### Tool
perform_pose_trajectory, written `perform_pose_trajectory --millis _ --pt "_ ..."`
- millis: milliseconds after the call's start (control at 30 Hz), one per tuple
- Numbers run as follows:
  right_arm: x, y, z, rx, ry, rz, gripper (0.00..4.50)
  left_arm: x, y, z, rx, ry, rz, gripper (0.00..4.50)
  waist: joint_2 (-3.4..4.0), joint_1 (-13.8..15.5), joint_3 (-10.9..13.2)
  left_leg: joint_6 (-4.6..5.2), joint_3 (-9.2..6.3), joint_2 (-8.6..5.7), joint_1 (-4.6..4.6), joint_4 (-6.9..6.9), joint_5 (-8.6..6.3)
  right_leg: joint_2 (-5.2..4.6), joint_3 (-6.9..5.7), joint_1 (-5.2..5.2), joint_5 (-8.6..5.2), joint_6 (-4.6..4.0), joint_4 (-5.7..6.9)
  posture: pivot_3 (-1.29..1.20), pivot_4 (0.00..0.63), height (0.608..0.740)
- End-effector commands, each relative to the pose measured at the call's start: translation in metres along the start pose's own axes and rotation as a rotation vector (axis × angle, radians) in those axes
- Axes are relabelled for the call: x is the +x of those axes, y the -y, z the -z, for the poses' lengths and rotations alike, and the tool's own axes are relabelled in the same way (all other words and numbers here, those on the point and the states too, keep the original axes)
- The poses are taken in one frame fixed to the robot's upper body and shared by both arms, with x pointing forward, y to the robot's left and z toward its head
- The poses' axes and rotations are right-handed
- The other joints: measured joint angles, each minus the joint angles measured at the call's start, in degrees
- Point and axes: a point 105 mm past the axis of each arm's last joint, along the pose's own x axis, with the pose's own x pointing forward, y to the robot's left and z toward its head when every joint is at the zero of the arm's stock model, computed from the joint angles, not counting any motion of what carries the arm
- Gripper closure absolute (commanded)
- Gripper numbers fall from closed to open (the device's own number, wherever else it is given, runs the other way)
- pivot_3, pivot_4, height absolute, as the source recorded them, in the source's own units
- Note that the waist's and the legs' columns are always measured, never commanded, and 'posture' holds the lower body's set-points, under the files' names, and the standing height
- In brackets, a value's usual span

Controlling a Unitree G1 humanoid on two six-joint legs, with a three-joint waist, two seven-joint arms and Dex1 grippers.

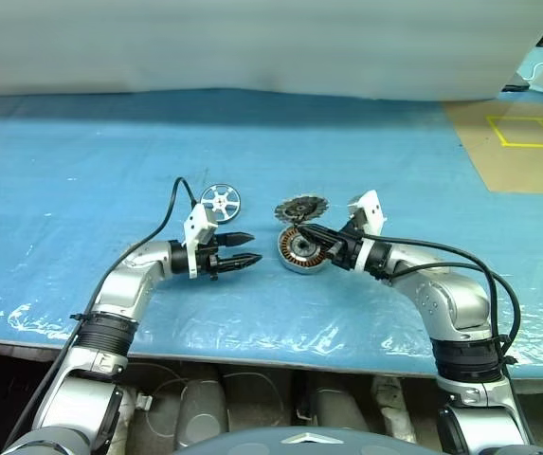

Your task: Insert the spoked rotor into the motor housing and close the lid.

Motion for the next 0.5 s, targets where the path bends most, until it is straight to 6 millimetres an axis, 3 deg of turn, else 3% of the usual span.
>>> perform_pose_trajectory --millis 33,233,367,500 --pt "0.004 0.008 0.001 -0.051 -0.006 0.056 4.49 0.000 0.000 -0.011 0.040 0.022 0.011 1.87 0.00 0.0 0.0 0.00 0.00 0.00 0.00 0.01 0.00 0.00 0.00 0.00 0.00 0.00 0.01 0.00 0.150 0.740" --pt "-0.008 -0.011 -0.001 0.006 0.014 -0.070 4.49 -0.011 -0.006 -0.025 0.035 0.064 -0.013 1.87 0.01 0.1 0.0 0.07 0.00 0.00 -0.02 0.03 -0.04 0.00 0.00 0.00 0.00 0.00 0.01 0.00 0.150 0.740" --pt "-0.023 -0.014 0.000 -0.072 -0.022 -0.077 4.49 -0.027 -0.015 -0.051 0.004 0.134 -0.075 1.87 0.02 0.2 0.0 0.08 0.00 0.00 -0.03 0.05 -0.04 0.00 -0.01 0.01 0.00 -0.01 0.02 0.00 0.150 0.740" --pt "-0.035 -0.017 -0.006 -0.301 -0.052 -0.061 4.49 -0.041 -0.033 -0.077 0.024 0.173 -0.149 1.87 0.05 0.6 0.0 0.11 0.00 0.00 -0.01 0.20 -0.06 0.01 -0.03 0.02 0.01 0.00 0.13 0.00 0.150 0.740"
